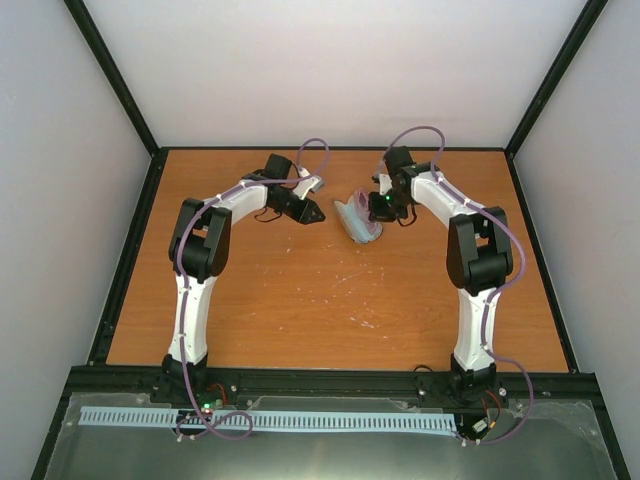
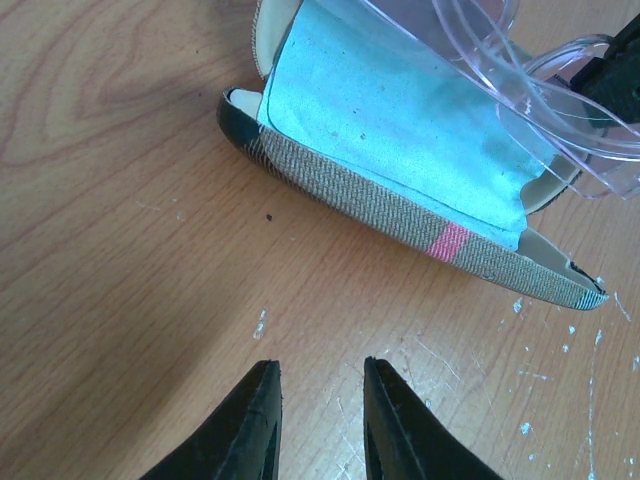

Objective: Organize the sunglasses
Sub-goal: Adjust the sunglasses in the sunglasses case.

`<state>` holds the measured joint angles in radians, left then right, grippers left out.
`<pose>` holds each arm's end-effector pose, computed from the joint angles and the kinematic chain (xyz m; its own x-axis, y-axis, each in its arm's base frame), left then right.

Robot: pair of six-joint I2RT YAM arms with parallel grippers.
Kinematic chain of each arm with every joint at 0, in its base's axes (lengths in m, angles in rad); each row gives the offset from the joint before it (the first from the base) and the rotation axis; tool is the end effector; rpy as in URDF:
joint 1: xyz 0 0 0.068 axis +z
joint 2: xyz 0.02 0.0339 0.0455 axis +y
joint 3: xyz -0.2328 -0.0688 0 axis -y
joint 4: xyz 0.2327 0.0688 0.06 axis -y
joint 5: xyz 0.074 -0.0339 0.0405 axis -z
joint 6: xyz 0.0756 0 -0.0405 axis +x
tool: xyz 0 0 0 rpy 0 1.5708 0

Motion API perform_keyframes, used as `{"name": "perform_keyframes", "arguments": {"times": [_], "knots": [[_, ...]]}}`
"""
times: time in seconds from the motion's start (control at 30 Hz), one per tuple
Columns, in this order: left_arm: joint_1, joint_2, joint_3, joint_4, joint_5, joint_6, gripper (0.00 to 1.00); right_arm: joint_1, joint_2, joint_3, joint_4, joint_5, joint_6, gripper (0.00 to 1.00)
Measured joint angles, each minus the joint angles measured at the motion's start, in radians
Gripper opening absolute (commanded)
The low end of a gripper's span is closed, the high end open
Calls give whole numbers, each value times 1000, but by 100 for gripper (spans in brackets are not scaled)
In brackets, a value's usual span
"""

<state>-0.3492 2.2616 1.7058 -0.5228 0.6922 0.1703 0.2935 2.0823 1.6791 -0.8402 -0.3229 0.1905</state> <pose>0.4159 -0.2028 0.1046 -0.7235 0.4023 -0.5611 0.6792 0.5601 -0.4742 0.3936 0.1440 0.1424 -0.9604 -0.1027 -0.2589 -0.1937 0.9142 0.3559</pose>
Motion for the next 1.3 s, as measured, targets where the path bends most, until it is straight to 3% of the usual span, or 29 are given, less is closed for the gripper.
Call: {"name": "perform_keyframes", "arguments": {"times": [0.57,0.9,1.03,1.3], "knots": [[0,0,-11,10,1,-1,25,28,-4,-8,13,-2,12,7],[0,-10,-16,12,1,-1,24,30,35,21,-6,77,9,9],[0,-11,-16,14,1,-1,24,31,45,40,-8,89,8,17],[0,-11,-18,14,1,-2,25,33,49,42,-11,102,7,19]]}}
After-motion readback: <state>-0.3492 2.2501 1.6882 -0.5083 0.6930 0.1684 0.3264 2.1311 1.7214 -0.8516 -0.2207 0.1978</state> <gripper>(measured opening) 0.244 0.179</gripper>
